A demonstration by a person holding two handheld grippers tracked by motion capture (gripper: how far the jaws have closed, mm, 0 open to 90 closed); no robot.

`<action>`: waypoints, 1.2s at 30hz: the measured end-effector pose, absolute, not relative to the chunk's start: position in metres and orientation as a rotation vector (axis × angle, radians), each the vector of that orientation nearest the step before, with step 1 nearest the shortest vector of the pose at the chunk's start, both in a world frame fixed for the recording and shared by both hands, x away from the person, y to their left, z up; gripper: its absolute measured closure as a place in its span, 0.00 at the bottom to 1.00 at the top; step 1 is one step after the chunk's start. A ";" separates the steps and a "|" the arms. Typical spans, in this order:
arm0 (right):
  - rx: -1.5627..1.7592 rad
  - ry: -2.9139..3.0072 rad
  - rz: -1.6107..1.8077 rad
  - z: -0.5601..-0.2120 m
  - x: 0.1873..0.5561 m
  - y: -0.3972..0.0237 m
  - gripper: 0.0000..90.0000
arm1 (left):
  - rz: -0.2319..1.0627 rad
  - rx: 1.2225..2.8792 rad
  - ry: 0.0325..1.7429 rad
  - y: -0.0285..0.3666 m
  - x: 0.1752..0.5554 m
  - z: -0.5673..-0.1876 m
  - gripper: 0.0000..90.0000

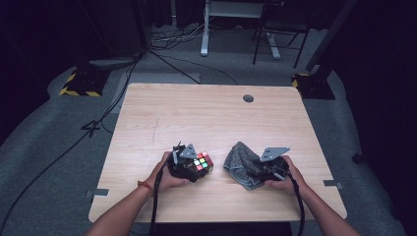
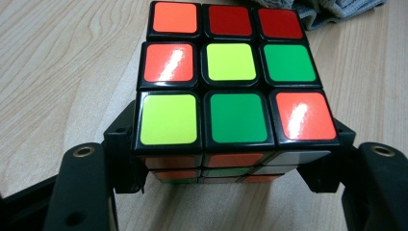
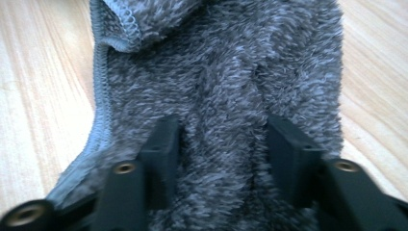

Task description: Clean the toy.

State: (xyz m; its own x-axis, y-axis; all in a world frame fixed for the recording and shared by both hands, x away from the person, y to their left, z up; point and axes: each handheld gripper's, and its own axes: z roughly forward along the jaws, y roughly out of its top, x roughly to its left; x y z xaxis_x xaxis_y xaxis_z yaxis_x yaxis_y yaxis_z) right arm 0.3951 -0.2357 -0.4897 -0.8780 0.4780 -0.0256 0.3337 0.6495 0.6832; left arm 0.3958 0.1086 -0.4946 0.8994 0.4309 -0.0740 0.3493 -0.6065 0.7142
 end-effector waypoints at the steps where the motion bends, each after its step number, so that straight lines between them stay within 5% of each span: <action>1: 0.675 2.662 1.045 -0.490 0.395 -0.236 0.71 | 0.150 2.289 0.538 0.108 0.396 -0.494 0.36; 3: 0.658 2.661 1.032 -0.489 0.394 -0.235 0.83 | 0.154 2.308 0.516 0.104 0.397 -0.492 0.37; 7: 0.632 2.655 1.025 -0.485 0.392 -0.234 0.88 | 0.175 2.342 0.449 0.096 0.397 -0.487 0.38; 19: 0.473 2.536 1.376 -0.421 0.370 -0.234 0.89 | 0.115 2.344 0.305 0.053 0.394 -0.473 0.38; 36: 0.320 2.686 1.248 -0.433 0.363 -0.175 0.88 | 0.131 2.455 0.166 0.023 0.380 -0.478 0.38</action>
State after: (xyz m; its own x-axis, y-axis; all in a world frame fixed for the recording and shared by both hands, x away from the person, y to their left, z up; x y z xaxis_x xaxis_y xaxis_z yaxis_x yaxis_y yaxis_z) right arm 0.3628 -0.1755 -0.4331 -0.9638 0.2606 -0.0565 0.1248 0.6282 0.7680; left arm 0.3805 0.0228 -0.4776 0.9869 0.1529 0.0519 0.0862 -0.7708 0.6312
